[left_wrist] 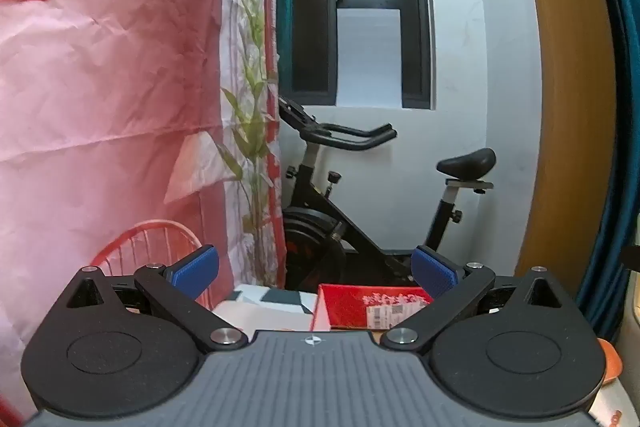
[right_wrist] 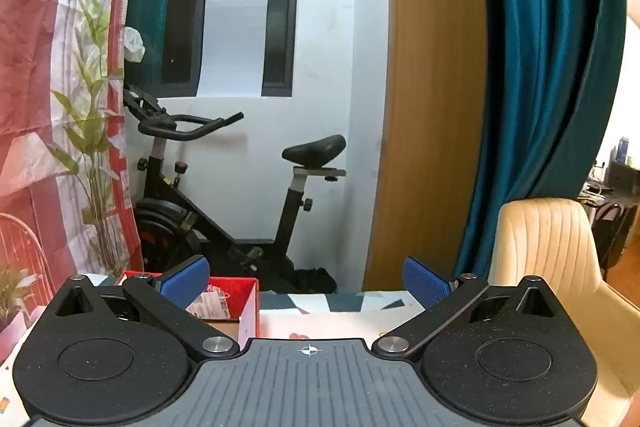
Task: Organize soft objects
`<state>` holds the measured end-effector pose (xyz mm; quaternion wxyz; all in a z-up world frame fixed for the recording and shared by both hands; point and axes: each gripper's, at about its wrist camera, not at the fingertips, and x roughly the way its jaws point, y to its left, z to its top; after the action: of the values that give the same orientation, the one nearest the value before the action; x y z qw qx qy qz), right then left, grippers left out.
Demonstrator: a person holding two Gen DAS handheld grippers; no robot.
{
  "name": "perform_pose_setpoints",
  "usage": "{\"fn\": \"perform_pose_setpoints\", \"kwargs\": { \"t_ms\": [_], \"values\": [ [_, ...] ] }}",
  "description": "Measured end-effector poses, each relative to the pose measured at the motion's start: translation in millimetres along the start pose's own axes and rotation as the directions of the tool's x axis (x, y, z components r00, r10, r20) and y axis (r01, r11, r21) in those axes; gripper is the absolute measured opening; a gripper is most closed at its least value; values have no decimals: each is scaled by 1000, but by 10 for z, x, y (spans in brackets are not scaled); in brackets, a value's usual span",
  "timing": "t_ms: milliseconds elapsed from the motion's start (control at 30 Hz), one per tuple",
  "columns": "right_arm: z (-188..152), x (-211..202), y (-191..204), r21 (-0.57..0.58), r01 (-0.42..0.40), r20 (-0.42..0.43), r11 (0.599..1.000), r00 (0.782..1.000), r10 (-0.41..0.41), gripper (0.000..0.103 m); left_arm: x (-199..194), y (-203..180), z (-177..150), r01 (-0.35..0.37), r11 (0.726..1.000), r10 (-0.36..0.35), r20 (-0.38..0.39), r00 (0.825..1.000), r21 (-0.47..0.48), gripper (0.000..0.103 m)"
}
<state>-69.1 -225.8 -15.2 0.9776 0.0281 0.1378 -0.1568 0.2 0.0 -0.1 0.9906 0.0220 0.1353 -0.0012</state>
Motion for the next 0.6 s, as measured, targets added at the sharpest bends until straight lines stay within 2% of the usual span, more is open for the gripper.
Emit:
{"fn": "perform_pose_setpoints", "kwargs": {
  "t_ms": [133,233,267,367,600],
  "values": [
    [-26,-1,1,3,5,-2,1000,1000,-5,103,134,66,67,4,1000,-4,-22,1000,-18,103],
    [-48,-8,0,4,-3,7,1000,1000,3,103,12,121,39,8,999,-7,32,999,-40,103],
    [-57,-10,-5,6,-5,8,1000,1000,5,103,-21,75,24,1,1000,0,44,999,-21,103],
    [-26,-2,-17,7,-5,10,1000,1000,5,103,31,13,-4,-7,1000,7,20,1000,-6,103],
    [-32,21,1,4,-1,12,1000,1000,1,103,37,27,2,18,1000,-18,21,1000,10,103]
  ]
}}
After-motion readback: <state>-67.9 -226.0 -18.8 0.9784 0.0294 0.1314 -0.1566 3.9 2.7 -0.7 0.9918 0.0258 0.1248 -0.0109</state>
